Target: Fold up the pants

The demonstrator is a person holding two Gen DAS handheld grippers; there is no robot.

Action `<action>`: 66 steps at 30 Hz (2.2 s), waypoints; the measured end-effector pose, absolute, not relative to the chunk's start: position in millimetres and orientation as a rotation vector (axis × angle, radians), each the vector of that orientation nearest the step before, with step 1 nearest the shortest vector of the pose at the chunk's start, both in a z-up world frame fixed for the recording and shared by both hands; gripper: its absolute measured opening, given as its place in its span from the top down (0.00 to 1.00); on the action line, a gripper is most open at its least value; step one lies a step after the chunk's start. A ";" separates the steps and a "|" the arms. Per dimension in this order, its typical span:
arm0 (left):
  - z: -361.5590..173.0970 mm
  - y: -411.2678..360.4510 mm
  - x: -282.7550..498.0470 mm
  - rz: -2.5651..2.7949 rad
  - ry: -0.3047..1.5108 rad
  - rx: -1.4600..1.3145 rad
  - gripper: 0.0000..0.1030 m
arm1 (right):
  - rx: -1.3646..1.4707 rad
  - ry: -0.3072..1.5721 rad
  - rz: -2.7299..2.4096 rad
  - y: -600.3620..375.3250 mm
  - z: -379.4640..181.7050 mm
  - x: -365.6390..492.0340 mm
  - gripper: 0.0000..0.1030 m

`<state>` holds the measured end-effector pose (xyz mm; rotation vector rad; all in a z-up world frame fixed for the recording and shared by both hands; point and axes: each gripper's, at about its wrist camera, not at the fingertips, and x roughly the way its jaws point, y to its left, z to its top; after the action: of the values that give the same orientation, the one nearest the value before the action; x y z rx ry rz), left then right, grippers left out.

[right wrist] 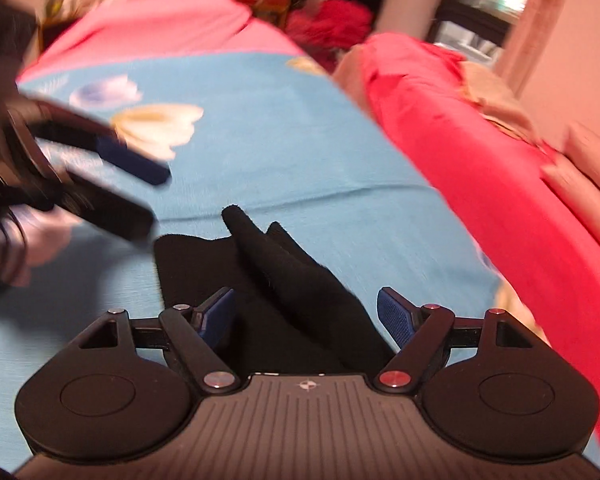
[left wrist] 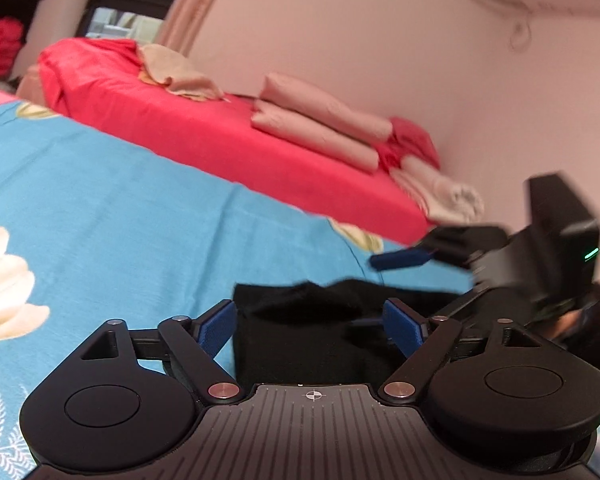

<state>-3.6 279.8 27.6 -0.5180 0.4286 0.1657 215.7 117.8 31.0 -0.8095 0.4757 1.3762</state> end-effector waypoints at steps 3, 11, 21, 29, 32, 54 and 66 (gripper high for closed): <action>25.9 284.5 -5.3 0.173 0.425 -0.541 0.00 | -0.771 0.551 1.372 134.8 19.9 231.7 0.55; 33.7 284.0 -13.8 0.172 0.368 -0.554 0.00 | -0.543 0.685 1.701 85.7 83.2 236.9 0.86; 24.9 283.6 -5.1 0.241 0.412 -0.524 0.00 | -0.640 0.856 1.493 167.3 6.3 263.3 0.84; 23.2 268.0 5.8 0.303 0.474 -0.414 0.00 | -0.495 0.744 1.294 126.6 54.2 274.7 0.37; 23.1 262.1 11.4 0.304 0.499 -0.386 0.00 | -0.304 0.686 1.177 54.0 93.5 286.3 0.31; 15.2 199.4 120.6 0.225 0.739 -0.237 0.00 | 0.311 0.688 0.288 -291.3 46.3 313.1 0.28; -12.5 194.1 115.8 0.278 0.685 -0.188 0.00 | -0.353 0.602 0.775 -145.9 50.8 338.5 0.35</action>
<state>115.8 194.1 -12.5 -0.1878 0.6851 0.2783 338.5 -145.9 50.8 -0.3533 0.6023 0.7751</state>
